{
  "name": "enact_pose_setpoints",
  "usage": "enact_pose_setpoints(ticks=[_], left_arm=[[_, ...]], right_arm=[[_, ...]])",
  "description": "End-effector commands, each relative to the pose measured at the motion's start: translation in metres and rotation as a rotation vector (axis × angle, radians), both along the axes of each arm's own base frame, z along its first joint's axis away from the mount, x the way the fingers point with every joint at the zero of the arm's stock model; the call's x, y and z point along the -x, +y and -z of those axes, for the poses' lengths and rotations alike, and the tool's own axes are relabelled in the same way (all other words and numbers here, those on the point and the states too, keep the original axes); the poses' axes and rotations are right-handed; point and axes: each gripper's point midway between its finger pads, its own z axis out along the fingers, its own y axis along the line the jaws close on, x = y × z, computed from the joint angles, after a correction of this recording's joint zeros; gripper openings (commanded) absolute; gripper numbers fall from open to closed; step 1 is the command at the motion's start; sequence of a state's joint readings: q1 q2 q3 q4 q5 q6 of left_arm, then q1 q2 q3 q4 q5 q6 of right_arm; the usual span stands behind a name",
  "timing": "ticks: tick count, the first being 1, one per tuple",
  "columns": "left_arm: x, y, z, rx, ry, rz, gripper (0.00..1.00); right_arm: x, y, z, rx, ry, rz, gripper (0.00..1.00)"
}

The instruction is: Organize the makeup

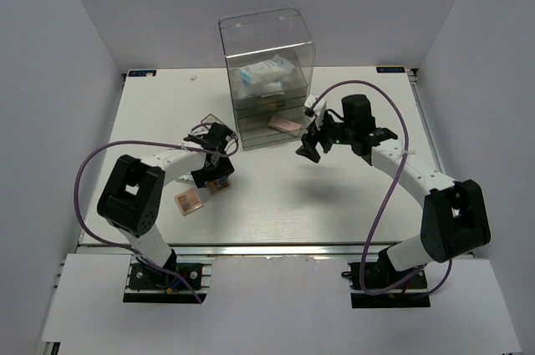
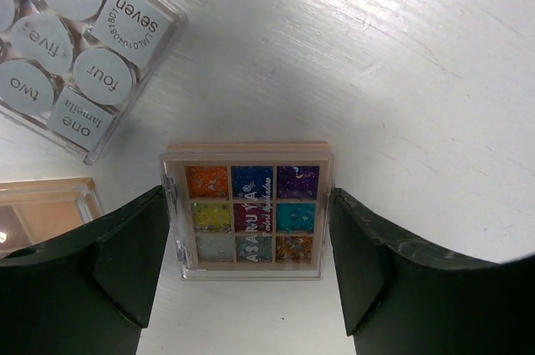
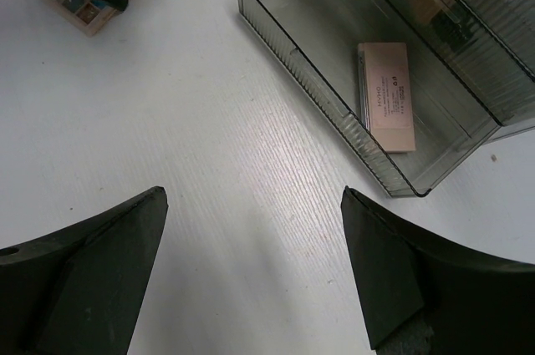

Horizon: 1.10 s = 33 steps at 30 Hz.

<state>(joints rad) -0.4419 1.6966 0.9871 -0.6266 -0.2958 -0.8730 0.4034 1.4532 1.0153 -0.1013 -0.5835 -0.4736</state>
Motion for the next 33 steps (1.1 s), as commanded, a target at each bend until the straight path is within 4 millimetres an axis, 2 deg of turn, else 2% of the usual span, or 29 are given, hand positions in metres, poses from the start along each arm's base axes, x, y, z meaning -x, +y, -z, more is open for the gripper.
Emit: enact_pose_setpoints(ticks=[1, 3, 4, 7, 9, 13, 16, 17, 19, 21, 22, 24, 25, 26, 27, 28, 33], left_arm=[[0.006, -0.012, 0.008, 0.074, -0.009, 0.044, 0.24], [-0.004, -0.021, -0.008, 0.113, -0.065, 0.058, 0.18], [-0.011, -0.028, -0.022, 0.146, -0.115, 0.069, 0.15], [-0.03, -0.049, -0.058, 0.227, -0.236, 0.087, 0.13], [-0.045, -0.064, -0.089, 0.305, -0.341, 0.095, 0.11], [-0.064, -0.095, -0.129, 0.405, -0.477, 0.13, 0.1], [-0.081, -0.112, -0.141, 0.452, -0.526, 0.142, 0.1], [-0.089, -0.117, -0.15, 0.471, -0.551, 0.145, 0.1], [-0.104, -0.127, -0.147, 0.481, -0.565, 0.145, 0.1], [-0.124, -0.137, -0.164, 0.505, -0.626, 0.153, 0.1], [-0.13, -0.14, -0.157, 0.498, -0.626, 0.149, 0.1], [-0.142, -0.148, -0.183, 0.529, -0.711, 0.171, 0.11], [-0.15, -0.145, -0.194, 0.515, -0.767, 0.151, 0.11], [-0.158, -0.148, -0.168, 0.486, -0.734, 0.149, 0.12], [-0.164, -0.15, -0.174, 0.484, -0.764, 0.155, 0.13], [-0.169, -0.15, -0.168, 0.467, -0.764, 0.156, 0.13], [-0.178, -0.147, -0.161, 0.394, -0.787, 0.158, 0.18]], right_arm=[[-0.007, -0.001, -0.026, -0.047, -0.061, 0.007, 0.89], [-0.008, -0.004, -0.03, -0.053, -0.069, 0.017, 0.89], [-0.01, -0.007, -0.031, -0.055, -0.075, 0.028, 0.89], [-0.013, -0.014, -0.039, -0.067, -0.097, 0.054, 0.89], [-0.015, -0.017, -0.046, -0.076, -0.122, 0.07, 0.89], [-0.02, -0.025, -0.054, -0.096, -0.151, 0.114, 0.89], [-0.021, -0.029, -0.058, -0.103, -0.174, 0.131, 0.89], [-0.021, -0.03, -0.056, -0.103, -0.17, 0.135, 0.9], [-0.02, -0.032, -0.058, -0.105, -0.175, 0.14, 0.89], [-0.019, -0.033, -0.058, -0.106, -0.176, 0.141, 0.89], [-0.019, -0.033, -0.058, -0.106, -0.176, 0.141, 0.89], [-0.019, -0.035, -0.058, -0.106, -0.178, 0.146, 0.89], [-0.019, -0.035, -0.058, -0.106, -0.18, 0.147, 0.89], [-0.019, -0.037, -0.058, -0.105, -0.18, 0.152, 0.89], [-0.019, -0.038, -0.057, -0.105, -0.18, 0.155, 0.89], [-0.019, -0.038, -0.057, -0.105, -0.18, 0.155, 0.89], [-0.018, -0.042, -0.055, -0.105, -0.177, 0.162, 0.89]])
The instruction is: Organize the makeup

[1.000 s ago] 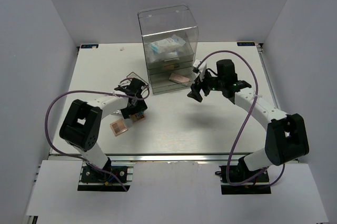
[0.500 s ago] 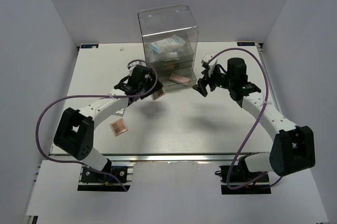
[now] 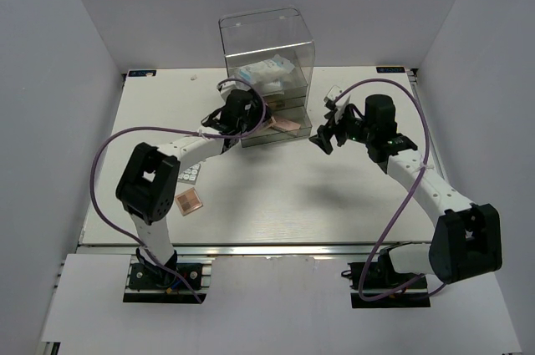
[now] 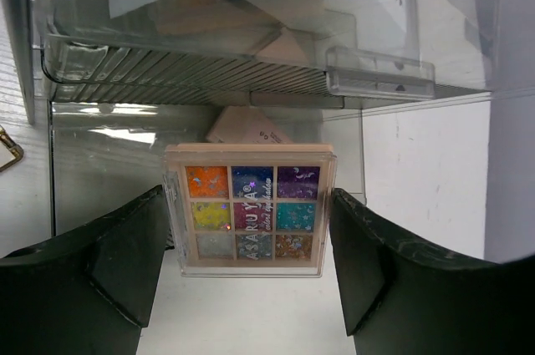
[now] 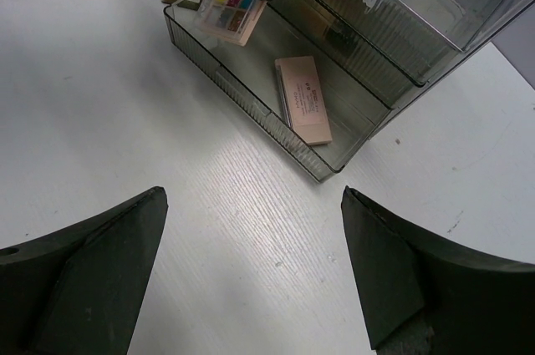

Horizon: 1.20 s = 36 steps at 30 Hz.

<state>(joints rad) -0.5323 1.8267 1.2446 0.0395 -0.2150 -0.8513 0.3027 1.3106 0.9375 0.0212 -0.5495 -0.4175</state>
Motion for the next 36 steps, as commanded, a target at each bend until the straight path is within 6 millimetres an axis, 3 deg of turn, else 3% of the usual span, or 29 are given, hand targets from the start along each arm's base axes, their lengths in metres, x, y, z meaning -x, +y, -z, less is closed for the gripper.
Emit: enact_pose_setpoints(ticks=[1, 4, 8, 13, 21, 23, 25, 31, 36], left_arm=[[-0.017, 0.001, -0.032, -0.017, -0.115, -0.037, 0.22], [-0.018, 0.003, -0.022, -0.048, -0.097, -0.05, 0.28], [-0.016, 0.008, -0.005, -0.082, -0.066, -0.072, 0.51], [-0.012, 0.007, 0.007, -0.102, -0.044, -0.067, 0.6], [-0.005, 0.006, 0.011, -0.115, -0.031, -0.066, 0.78], [-0.004, 0.006, 0.011, -0.117, -0.029, -0.066, 0.92], [-0.003, 0.005, 0.01, -0.116, -0.027, -0.062, 0.98], [0.001, 0.002, 0.001, -0.096, -0.041, -0.046, 0.98], [0.008, -0.003, -0.028, -0.07, -0.09, -0.019, 0.98]], right_arm=[[-0.001, -0.003, -0.014, -0.028, -0.042, 0.011, 0.89], [0.0, -0.003, -0.011, -0.027, -0.036, 0.008, 0.89], [0.0, -0.003, -0.012, -0.028, -0.039, 0.004, 0.89], [0.0, -0.004, -0.012, -0.028, -0.036, 0.003, 0.89], [0.0, -0.004, -0.012, -0.029, -0.036, -0.002, 0.89], [0.001, -0.004, -0.012, -0.027, -0.034, -0.002, 0.89], [0.001, -0.004, -0.011, -0.027, -0.033, -0.006, 0.89], [0.002, -0.003, -0.009, -0.023, -0.03, -0.012, 0.89], [0.007, -0.001, -0.007, -0.021, -0.026, -0.044, 0.89]])
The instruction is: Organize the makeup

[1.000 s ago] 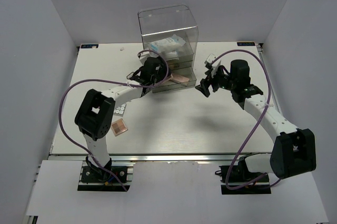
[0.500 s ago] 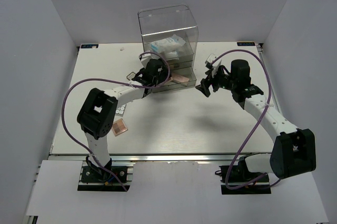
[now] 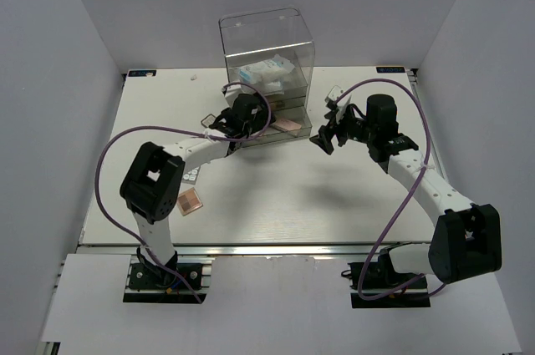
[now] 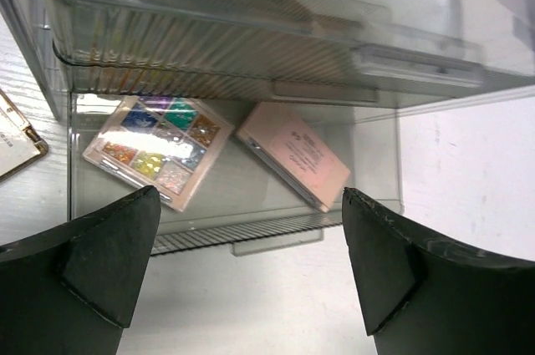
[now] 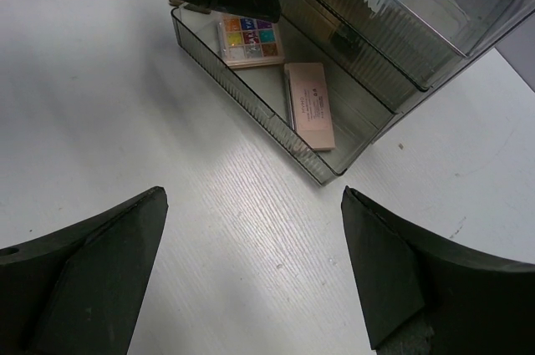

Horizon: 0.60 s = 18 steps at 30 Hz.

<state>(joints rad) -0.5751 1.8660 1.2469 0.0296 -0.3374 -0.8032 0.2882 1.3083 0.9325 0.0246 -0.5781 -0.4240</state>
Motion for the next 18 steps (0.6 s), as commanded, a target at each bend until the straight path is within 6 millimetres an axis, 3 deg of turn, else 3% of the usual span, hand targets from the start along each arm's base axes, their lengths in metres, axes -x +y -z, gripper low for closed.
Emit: enact_pose_setpoints(ticks=[1, 2, 5, 6, 7, 9, 10, 16, 18], left_arm=[[0.009, -0.003, -0.051, 0.047, -0.086, 0.031, 0.98], [0.012, -0.003, -0.063, 0.062, -0.103, 0.039, 0.98], [0.027, 0.006, -0.067, 0.055, -0.1, 0.043, 0.98], [0.033, 0.012, -0.082, 0.066, -0.127, 0.037, 0.98], [0.042, 0.019, -0.074, 0.052, -0.11, 0.034, 0.98], [0.057, 0.032, -0.087, 0.04, -0.127, 0.026, 0.98], [0.067, 0.042, -0.076, 0.009, -0.096, 0.02, 0.98], [0.107, 0.089, -0.076, -0.032, -0.044, -0.072, 0.98], [0.122, 0.104, -0.063, -0.039, 0.004, -0.103, 0.98]], right_arm=[[0.008, 0.003, -0.007, -0.014, -0.024, -0.048, 0.89], [0.01, 0.003, -0.008, -0.012, -0.029, -0.059, 0.89], [0.02, 0.008, -0.004, -0.001, -0.021, -0.129, 0.89], [0.024, 0.009, 0.002, 0.006, 0.002, -0.147, 0.89], [0.03, 0.012, 0.003, -0.001, 0.011, -0.188, 0.89], [0.038, 0.016, 0.009, 0.002, 0.035, -0.239, 0.89], [0.044, 0.02, 0.01, -0.011, 0.046, -0.28, 0.89], [0.062, 0.042, 0.026, 0.052, 0.083, -0.402, 0.89], [0.067, 0.054, 0.033, 0.085, 0.092, -0.422, 0.89]])
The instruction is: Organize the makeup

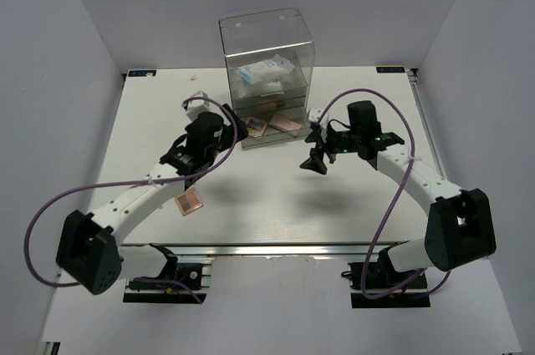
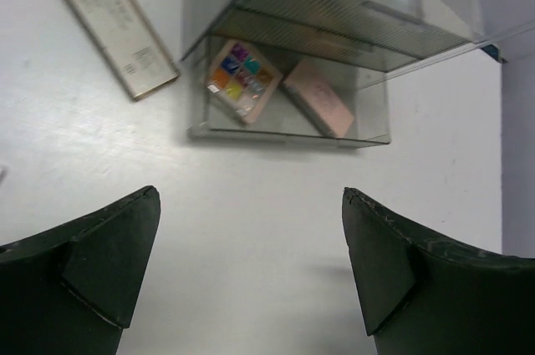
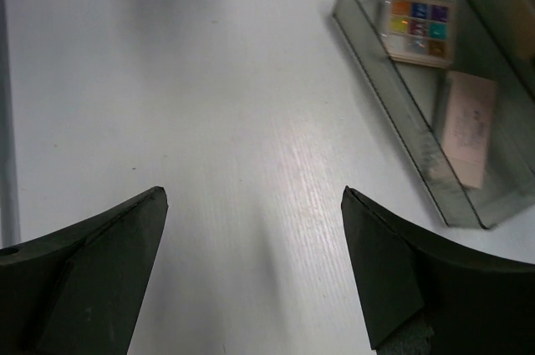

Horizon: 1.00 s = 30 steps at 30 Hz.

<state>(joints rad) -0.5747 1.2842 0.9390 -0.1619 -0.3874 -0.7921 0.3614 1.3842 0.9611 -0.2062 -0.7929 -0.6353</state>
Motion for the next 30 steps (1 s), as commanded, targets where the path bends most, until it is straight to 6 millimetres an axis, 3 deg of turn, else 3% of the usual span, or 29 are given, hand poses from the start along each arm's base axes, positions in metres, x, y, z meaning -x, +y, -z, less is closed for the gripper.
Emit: enact_pose_setpoints(ticks=[1, 5, 7, 8, 10, 11, 13, 15, 16, 17, 18, 19, 20, 25, 28, 30], left_arm=[[0.028, 0.037, 0.014, -0.03, 0.079, -0.088, 0.98], [0.057, 0.073, 0.027, -0.002, 0.152, -0.168, 0.98], [0.067, 0.088, 0.018, 0.047, 0.138, -0.219, 0.98], [0.072, 0.093, 0.018, 0.055, 0.143, -0.233, 0.98], [0.086, 0.106, 0.02, 0.063, 0.169, -0.275, 0.98], [0.095, 0.111, 0.017, 0.067, 0.171, -0.285, 0.98], [0.102, 0.115, 0.007, 0.086, 0.158, -0.298, 0.98], [0.11, 0.12, -0.011, 0.093, 0.135, -0.297, 0.98], [0.112, 0.122, -0.017, 0.091, 0.126, -0.298, 0.98], [0.118, 0.128, -0.021, 0.066, 0.129, -0.306, 0.98], [0.119, 0.13, -0.036, 0.07, 0.104, -0.309, 0.98], [0.122, 0.133, -0.042, 0.064, 0.096, -0.311, 0.98], [0.127, 0.14, -0.044, 0.033, 0.108, -0.325, 0.98], [0.147, 0.158, -0.076, 0.024, 0.066, -0.36, 0.98], [0.156, 0.165, -0.087, 0.034, 0.036, -0.376, 0.98], [0.164, 0.17, -0.088, 0.04, 0.031, -0.386, 0.98]], right_arm=[[0.012, 0.022, -0.005, 0.024, -0.023, -0.093, 0.89], [0.015, 0.049, 0.012, 0.077, 0.018, -0.076, 0.89], [0.014, 0.068, 0.011, 0.099, 0.034, -0.054, 0.89], [0.015, 0.076, 0.02, 0.117, 0.077, -0.055, 0.89], [0.014, 0.099, 0.01, 0.092, 0.136, -0.041, 0.89], [0.012, 0.108, 0.019, 0.1, 0.183, -0.029, 0.89], [0.006, 0.133, 0.013, 0.099, 0.211, 0.041, 0.89], [0.002, 0.155, 0.033, 0.165, 0.206, 0.115, 0.89], [-0.002, 0.17, 0.02, 0.142, 0.202, 0.135, 0.89], [0.005, 0.186, 0.035, 0.172, 0.221, 0.121, 0.89], [0.007, 0.193, 0.039, 0.189, 0.234, 0.127, 0.89], [0.004, 0.208, 0.025, 0.162, 0.223, 0.122, 0.89], [0.011, 0.221, 0.04, 0.182, 0.254, 0.107, 0.89], [0.014, 0.266, 0.049, 0.183, 0.238, 0.09, 0.89], [0.019, 0.281, 0.064, 0.2, 0.233, 0.089, 0.89], [0.023, 0.295, 0.062, 0.192, 0.214, 0.092, 0.89]])
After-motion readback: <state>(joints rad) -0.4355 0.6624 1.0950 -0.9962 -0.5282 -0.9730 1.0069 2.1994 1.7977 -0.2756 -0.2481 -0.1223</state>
